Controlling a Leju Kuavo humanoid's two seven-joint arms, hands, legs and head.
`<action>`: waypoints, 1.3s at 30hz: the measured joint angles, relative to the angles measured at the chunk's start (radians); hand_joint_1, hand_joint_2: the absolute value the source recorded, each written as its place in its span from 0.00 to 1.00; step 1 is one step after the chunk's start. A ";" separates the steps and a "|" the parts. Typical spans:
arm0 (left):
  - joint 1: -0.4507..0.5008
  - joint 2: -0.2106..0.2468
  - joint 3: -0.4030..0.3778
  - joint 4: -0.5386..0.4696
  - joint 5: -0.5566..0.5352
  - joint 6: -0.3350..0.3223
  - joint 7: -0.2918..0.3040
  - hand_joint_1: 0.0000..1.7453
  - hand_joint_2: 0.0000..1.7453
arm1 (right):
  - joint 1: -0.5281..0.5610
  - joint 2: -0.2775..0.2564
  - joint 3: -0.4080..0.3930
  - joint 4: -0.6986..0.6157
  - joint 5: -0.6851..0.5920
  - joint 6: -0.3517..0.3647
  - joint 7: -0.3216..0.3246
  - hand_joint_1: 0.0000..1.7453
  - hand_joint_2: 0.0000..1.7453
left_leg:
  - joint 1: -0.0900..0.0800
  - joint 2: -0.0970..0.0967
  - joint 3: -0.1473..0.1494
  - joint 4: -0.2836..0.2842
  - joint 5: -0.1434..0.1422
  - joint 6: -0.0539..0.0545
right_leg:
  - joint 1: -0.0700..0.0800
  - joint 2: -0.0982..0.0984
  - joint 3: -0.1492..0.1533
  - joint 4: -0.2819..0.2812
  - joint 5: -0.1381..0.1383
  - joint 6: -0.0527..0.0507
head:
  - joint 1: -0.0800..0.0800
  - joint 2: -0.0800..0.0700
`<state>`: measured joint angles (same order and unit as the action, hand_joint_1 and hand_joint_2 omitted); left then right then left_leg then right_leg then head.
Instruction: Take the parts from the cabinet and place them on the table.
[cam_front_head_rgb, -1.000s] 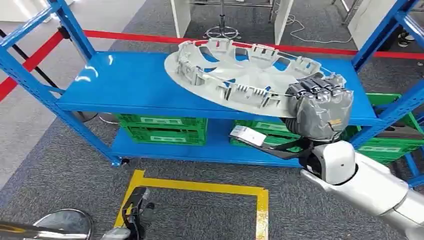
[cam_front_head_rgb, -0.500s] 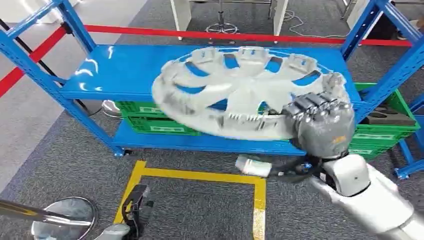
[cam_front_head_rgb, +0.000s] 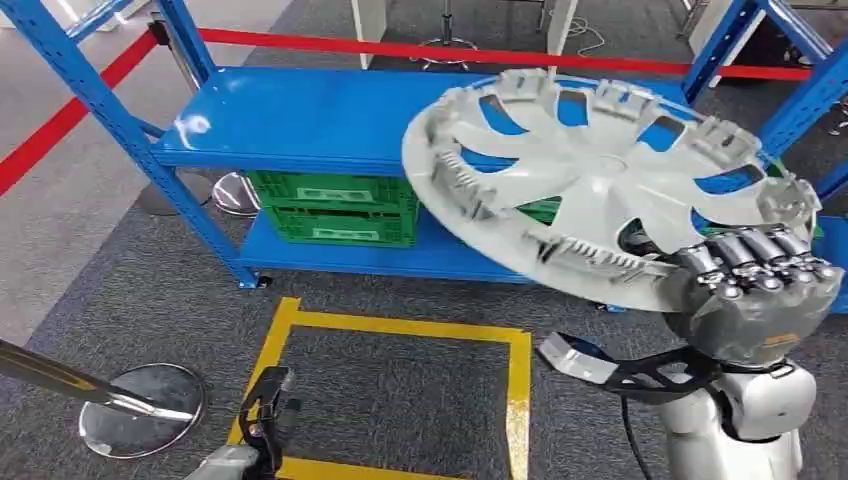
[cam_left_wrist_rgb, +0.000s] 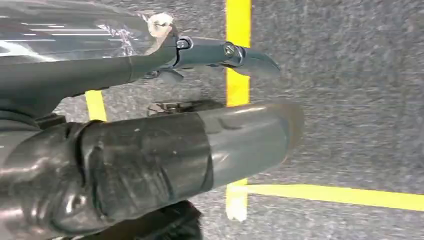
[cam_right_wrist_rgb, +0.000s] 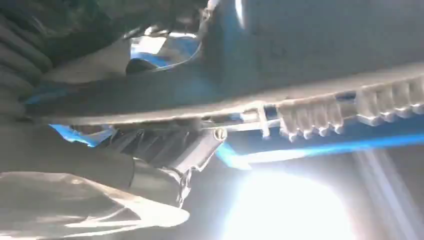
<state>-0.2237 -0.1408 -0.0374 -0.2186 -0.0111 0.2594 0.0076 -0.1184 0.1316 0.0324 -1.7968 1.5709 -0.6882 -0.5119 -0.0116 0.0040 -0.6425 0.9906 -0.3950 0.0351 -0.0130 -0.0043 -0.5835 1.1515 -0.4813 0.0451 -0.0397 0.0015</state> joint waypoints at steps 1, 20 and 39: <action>-0.001 0.000 0.000 -0.001 -0.003 0.000 0.002 0.00 0.00 | 0.002 0.004 -0.005 -0.005 0.000 0.000 0.001 1.00 1.00 | -0.007 0.000 -0.016 0.012 0.003 -0.005 | 0.002 0.000 0.092 -0.113 -0.055 0.000 | 0.002 0.000; -0.022 0.001 -0.001 -0.001 -0.009 0.013 -0.018 0.00 0.00 | -0.024 0.043 0.013 -0.019 0.000 0.000 -0.007 1.00 1.00 | -0.011 -0.003 0.162 -0.018 -0.123 -0.005 | 0.000 -0.005 -0.071 -0.145 0.103 -0.023 | -0.010 0.000; -0.002 0.002 -0.002 -0.001 -0.030 0.005 -0.005 0.00 0.00 | -0.043 0.045 0.053 0.003 0.001 0.000 0.027 1.00 1.00 | 0.007 -0.001 -0.078 0.153 -0.116 -0.048 | 0.000 -0.001 0.038 -0.143 -0.014 -0.056 | -0.008 0.000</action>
<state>-0.2254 -0.1389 -0.0389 -0.2193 -0.0408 0.2640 0.0023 -0.1612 0.1762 0.0858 -1.7937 1.5717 -0.6882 -0.4849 -0.0049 0.0035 -0.7200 1.1436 -0.5106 -0.0131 -0.0128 -0.0057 -0.5452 1.0085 -0.4953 -0.0104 -0.0481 0.0015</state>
